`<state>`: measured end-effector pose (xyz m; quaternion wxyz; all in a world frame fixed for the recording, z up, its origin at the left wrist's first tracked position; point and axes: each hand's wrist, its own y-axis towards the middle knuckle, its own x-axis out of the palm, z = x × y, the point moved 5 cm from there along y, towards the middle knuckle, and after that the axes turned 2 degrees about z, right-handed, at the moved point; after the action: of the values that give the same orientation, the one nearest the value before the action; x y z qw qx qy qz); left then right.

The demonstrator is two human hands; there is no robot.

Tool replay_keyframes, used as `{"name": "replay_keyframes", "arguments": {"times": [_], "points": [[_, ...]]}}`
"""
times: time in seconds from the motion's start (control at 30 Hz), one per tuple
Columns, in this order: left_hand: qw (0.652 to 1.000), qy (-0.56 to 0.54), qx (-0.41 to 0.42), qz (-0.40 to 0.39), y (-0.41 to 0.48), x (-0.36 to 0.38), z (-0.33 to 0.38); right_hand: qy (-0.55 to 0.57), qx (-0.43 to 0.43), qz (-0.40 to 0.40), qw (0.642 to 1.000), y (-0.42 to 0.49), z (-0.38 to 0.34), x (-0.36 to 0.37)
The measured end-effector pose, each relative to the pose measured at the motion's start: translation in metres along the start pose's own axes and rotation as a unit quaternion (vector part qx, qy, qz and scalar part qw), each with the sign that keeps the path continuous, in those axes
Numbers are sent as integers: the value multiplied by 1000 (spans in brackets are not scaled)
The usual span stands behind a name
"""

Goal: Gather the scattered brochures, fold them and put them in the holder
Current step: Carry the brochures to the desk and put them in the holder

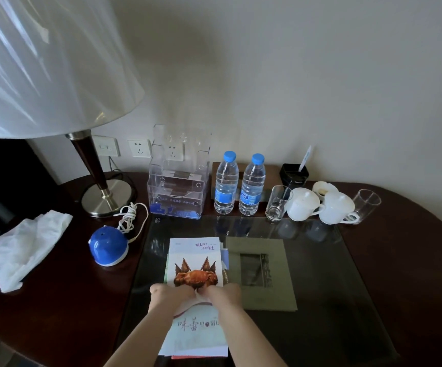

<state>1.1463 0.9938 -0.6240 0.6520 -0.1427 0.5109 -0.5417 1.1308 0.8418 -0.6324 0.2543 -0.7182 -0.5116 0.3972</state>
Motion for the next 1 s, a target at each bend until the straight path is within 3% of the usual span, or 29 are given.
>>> {"name": "replay_keyframes", "arguments": {"times": [0.17,0.27,0.4,0.6,0.73,0.83,0.9,1.0], "points": [[999,-37,30,-16,-24,39,35,35,-83,23,996,13,-14,-59],[998,-25,50,-43,-50,91,62,-19,-109,91,990,21,-19,-122],[995,-39,75,-46,-82,160,80,-100,-81,192,973,39,-8,-206],[968,200,150,-2,-112,220,91,-136,-87,179,971,66,27,-270],[966,195,168,-8,-110,231,93,-121,-113,173,971,71,38,-275],[958,221,180,32,-118,225,98,-103,-106,176,973,71,39,-276],[948,240,200,62,-124,219,103,-143,-108,213,960,66,35,-274],[962,169,207,54,-123,213,105,-271,-150,309,899,46,23,-268]]}}
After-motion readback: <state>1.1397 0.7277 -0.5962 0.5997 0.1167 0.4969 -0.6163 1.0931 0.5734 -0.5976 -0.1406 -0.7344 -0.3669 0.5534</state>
